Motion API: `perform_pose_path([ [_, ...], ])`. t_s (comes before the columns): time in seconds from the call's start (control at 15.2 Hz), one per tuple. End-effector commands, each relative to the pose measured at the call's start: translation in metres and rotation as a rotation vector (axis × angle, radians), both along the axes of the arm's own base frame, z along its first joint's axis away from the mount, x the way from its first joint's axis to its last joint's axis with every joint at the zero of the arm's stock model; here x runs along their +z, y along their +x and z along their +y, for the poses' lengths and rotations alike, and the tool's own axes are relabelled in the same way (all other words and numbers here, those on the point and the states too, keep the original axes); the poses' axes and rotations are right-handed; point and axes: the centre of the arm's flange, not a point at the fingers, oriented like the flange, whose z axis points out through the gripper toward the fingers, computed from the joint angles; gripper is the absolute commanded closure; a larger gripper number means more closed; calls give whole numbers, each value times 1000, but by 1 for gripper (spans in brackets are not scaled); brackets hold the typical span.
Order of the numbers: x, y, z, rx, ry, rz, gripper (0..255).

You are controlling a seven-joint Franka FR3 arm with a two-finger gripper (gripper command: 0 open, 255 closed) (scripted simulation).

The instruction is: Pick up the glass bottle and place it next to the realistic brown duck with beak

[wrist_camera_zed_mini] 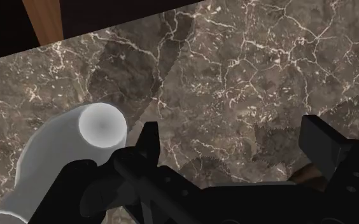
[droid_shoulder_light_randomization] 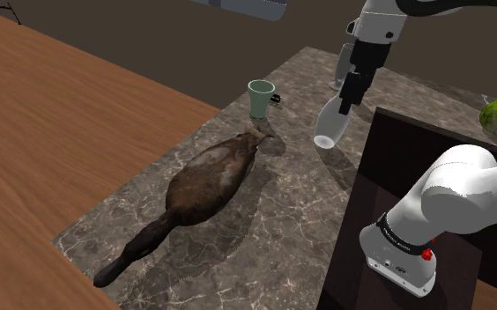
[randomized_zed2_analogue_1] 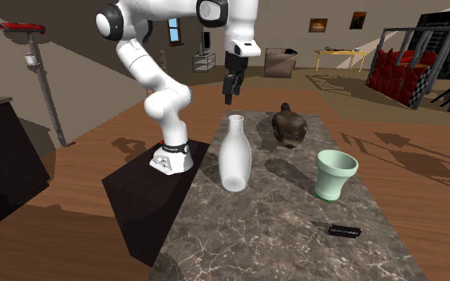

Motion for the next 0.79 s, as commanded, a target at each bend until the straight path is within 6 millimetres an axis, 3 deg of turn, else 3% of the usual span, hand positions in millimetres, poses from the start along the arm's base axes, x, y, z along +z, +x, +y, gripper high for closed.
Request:
perform_pose_path([
  [0.0,0,0,0,0,0,0,0],
  [0.73,2,24,-122,-139,-91,-177,0],
])
